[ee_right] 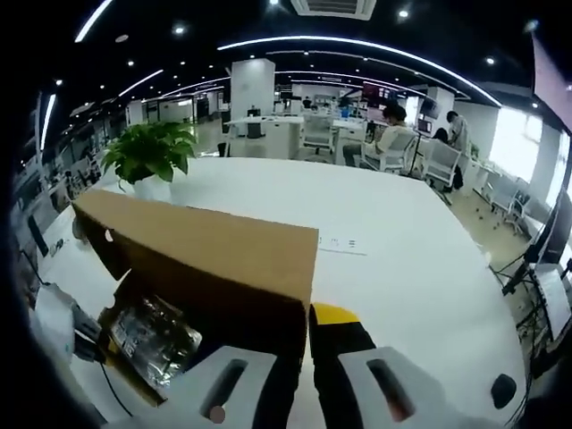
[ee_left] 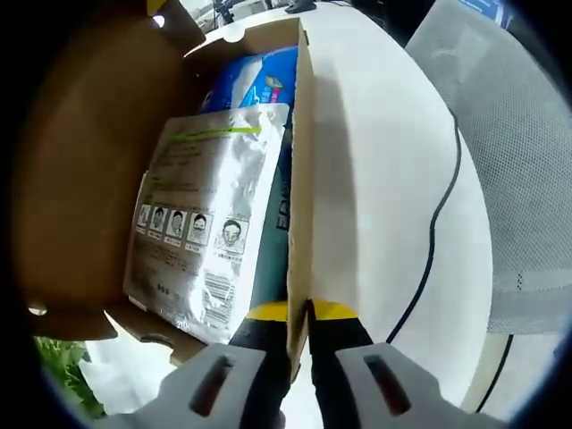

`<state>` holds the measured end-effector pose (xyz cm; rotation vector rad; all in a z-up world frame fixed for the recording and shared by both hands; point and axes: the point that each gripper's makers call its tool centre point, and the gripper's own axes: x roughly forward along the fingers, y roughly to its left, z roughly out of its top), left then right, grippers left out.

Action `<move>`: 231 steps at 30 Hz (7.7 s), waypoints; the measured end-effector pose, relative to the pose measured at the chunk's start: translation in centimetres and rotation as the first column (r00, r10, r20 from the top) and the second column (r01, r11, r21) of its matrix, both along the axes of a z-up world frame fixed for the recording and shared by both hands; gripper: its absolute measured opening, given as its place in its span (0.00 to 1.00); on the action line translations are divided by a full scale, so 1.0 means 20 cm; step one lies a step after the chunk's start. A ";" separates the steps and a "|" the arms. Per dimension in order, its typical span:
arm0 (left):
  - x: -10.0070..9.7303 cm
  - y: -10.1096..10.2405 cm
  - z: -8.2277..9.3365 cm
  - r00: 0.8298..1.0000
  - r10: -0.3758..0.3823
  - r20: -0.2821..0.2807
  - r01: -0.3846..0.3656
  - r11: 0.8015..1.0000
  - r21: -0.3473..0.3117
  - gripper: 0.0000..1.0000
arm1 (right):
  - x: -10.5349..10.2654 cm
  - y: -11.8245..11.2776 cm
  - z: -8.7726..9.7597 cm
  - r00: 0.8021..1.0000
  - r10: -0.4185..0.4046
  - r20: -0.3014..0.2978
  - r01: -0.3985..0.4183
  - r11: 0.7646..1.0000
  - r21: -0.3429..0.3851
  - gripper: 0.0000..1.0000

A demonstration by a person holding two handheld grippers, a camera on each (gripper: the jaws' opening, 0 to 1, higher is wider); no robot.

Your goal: Operate the shoe box by opening the lid, removing the specified soft item, and placing it in the target area until the item is outside and the box remains undamaged.

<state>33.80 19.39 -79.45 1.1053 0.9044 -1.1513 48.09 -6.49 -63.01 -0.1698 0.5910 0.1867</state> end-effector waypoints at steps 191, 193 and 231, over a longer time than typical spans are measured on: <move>-0.01 0.01 -0.02 0.993 0.115 -0.035 -0.111 0.990 0.083 0.06 | 0.17 -0.02 -0.51 0.948 -0.031 -0.315 0.070 0.991 0.114 0.02; -0.01 0.01 -0.02 0.992 0.118 -0.041 -0.114 0.990 0.086 0.06 | 0.15 -0.02 -0.48 0.952 -0.022 -0.305 0.056 0.993 0.103 0.02; 0.00 0.01 -0.01 0.995 0.094 -0.024 -0.092 0.994 0.061 0.06 | -0.16 0.08 -0.24 0.990 0.077 -0.122 -0.038 0.954 0.297 0.27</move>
